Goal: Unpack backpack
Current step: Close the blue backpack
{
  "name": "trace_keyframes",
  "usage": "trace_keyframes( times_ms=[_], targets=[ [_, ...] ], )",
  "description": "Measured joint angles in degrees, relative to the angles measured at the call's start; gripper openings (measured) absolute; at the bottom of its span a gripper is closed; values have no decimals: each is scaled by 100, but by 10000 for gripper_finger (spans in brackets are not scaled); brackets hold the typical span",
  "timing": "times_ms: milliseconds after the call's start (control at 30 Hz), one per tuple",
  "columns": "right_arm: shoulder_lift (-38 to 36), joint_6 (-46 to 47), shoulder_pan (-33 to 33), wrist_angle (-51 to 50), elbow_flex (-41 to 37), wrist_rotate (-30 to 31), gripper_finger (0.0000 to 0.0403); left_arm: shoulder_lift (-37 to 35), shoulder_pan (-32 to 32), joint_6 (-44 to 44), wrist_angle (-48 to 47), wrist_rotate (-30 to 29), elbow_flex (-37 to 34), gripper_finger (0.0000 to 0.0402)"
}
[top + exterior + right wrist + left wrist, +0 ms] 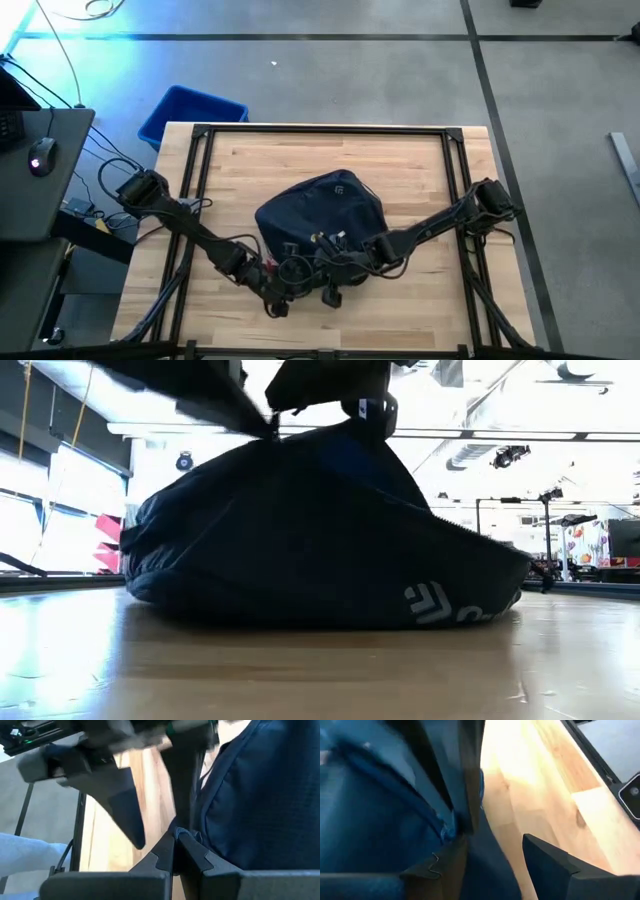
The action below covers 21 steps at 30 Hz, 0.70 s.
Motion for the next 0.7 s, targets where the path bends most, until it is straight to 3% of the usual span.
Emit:
trace_keyframes(
  times_ms=[167,300,700],
  targets=[
    [-3,-15,3,3,7,-43,0,2,-180,587,-375,-742,235,172],
    [-2,-18,-2,-24,7,-50,0,7,-161,449,-804,-1056,217,172],
    [0,2,2,-72,0,-137,0,412,155,352,-786,-622,213,168]
  ],
)
